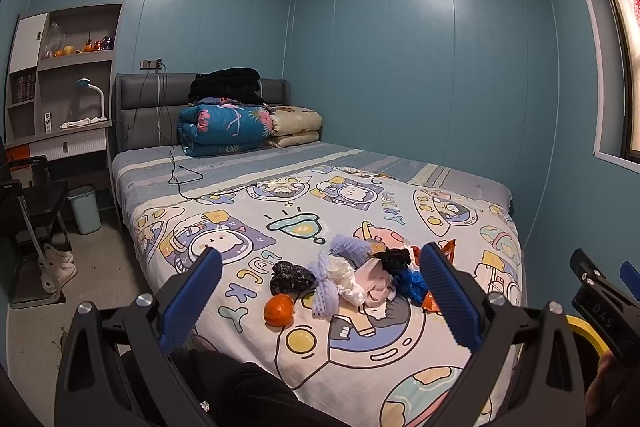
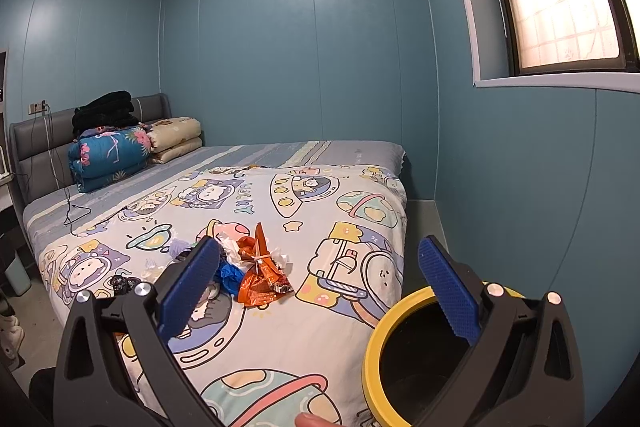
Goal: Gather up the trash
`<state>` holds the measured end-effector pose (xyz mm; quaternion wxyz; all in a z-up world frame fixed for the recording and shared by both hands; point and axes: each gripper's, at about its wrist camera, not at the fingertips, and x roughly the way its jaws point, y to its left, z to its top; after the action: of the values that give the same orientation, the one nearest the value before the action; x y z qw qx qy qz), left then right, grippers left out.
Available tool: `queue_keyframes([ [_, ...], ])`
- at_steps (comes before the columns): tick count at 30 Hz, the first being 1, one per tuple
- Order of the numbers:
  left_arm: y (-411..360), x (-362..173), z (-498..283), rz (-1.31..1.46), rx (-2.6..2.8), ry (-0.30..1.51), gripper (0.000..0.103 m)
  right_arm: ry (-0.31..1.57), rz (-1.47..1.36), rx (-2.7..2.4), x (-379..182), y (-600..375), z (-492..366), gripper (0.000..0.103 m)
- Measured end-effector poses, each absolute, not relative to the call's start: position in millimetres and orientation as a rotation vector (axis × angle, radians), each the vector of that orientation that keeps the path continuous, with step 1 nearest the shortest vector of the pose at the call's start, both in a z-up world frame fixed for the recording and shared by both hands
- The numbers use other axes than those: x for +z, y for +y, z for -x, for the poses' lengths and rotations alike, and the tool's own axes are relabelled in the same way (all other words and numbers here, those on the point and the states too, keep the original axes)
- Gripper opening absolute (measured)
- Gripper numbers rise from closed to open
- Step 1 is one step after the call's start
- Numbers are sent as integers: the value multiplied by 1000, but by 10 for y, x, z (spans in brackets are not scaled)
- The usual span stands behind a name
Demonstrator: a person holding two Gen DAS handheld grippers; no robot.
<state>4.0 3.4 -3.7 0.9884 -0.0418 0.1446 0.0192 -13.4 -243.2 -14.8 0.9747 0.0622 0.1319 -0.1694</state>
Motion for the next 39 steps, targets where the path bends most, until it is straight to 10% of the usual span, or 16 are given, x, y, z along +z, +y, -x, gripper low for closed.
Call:
queue_keyframes([
  [39,197,-151,-318,49,92,246,95,210,-84,-401,-221,-2516,-44,95],
])
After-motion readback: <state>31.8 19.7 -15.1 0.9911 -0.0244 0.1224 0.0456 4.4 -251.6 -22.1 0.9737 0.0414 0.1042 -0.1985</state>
